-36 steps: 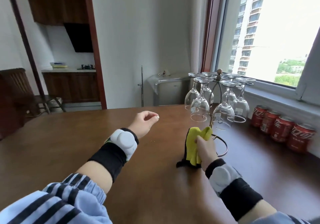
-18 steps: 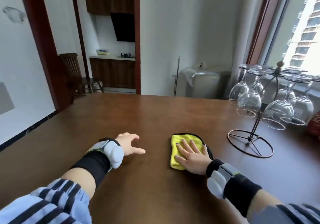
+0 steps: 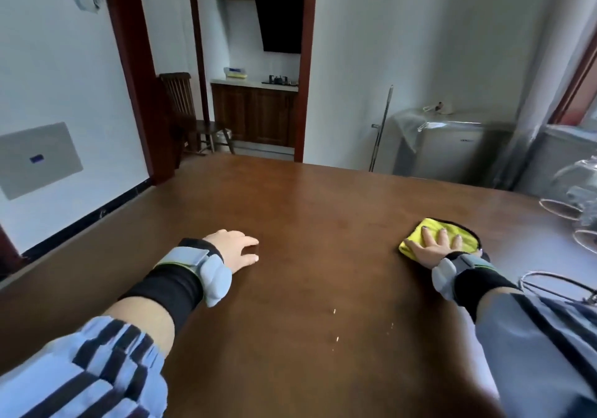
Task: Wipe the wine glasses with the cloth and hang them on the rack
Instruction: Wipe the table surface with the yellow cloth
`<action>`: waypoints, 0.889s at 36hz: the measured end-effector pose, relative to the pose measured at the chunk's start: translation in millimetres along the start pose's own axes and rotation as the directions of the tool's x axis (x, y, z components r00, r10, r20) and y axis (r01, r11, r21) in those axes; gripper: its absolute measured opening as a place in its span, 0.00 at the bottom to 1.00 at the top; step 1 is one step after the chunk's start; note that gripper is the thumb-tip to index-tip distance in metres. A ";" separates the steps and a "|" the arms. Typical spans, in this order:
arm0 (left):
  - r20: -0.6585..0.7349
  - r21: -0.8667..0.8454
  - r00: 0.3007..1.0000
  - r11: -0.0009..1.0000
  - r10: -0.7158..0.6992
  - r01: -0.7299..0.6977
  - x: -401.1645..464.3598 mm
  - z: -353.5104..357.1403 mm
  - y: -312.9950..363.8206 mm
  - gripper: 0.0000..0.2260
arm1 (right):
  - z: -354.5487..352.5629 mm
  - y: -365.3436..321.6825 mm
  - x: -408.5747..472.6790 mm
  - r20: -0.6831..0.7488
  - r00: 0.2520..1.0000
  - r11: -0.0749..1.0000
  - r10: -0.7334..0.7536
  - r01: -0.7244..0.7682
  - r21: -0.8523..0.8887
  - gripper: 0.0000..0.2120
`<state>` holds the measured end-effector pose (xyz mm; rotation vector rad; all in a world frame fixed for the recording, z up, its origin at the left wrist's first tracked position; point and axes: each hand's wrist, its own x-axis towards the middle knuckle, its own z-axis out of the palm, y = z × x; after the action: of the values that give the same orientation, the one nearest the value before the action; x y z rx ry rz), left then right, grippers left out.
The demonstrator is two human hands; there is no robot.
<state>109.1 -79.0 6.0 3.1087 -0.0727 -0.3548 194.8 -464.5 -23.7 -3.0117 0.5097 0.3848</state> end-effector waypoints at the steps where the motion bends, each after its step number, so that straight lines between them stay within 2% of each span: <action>1: 0.019 0.015 1.000 1.000 -0.002 0.002 5.7 -3.1 -1.3 0.22 | -1.5 -8.9 4.9 -0.001 1.000 1.000 0.000 0.000 0.000 0.37; 4: 0.054 0.036 0.999 0.999 0.009 -0.011 19.2 -9.9 -4.9 0.20 | -4.4 -32.7 16.8 -0.010 1.000 1.000 -0.009 0.008 -0.004 0.37; 9: 0.028 0.035 0.999 0.998 0.047 -0.048 31.0 -23.7 -17.2 0.17 | -8.3 -84.4 20.4 -0.006 0.993 0.993 -0.120 0.120 -0.018 0.36; 12: -0.007 0.046 1.000 0.999 0.013 -0.013 38.8 -29.5 -31.6 0.18 | -4.9 -131.9 15.6 -0.012 0.973 0.972 -0.232 0.232 -0.041 0.35; 15: -0.016 0.094 0.996 0.992 -0.084 0.085 39.9 -32.2 -44.0 0.20 | 2.6 -178.8 0.0 -0.010 0.935 0.934 -0.354 0.353 -0.063 0.35; 19: -0.023 0.139 0.981 0.971 -0.193 0.194 35.9 -33.6 -61.0 0.17 | 12.9 -253.4 -31.3 0.021 0.851 0.847 -0.524 0.524 -0.089 0.35; 23: -0.196 0.150 0.956 0.957 -0.217 0.248 27.1 -43.0 -69.7 0.13 | 23.4 -313.2 -67.5 0.061 0.765 0.759 -0.641 0.644 -0.098 0.36; 25: -0.247 0.068 0.949 0.973 -0.198 0.221 25.4 -47.2 -75.2 0.10 | 30.3 -335.6 -89.2 0.079 0.695 0.686 -0.715 0.719 -0.116 0.35; 27: -0.269 -0.022 0.946 0.983 -0.183 0.184 23.3 -49.2 -82.5 0.08 | 38.6 -353.0 -116.9 0.106 0.593 0.579 -0.799 0.804 -0.132 0.32; 29: -0.263 -0.069 0.950 0.986 -0.166 0.153 23.0 -50.7 -85.1 0.08 | 47.1 -361.6 -142.9 0.125 0.498 0.478 -0.858 0.863 -0.164 0.30; 32: -0.232 -0.122 0.961 0.985 -0.148 0.122 18.9 -46.7 -81.2 0.08 | 50.2 -351.8 -177.7 0.140 0.406 0.378 -0.903 0.906 -0.192 0.30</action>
<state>141.7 1.5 45.8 3.0297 0.1573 0.0194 137.2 -71.4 -19.9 -2.8820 -1.3077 0.3572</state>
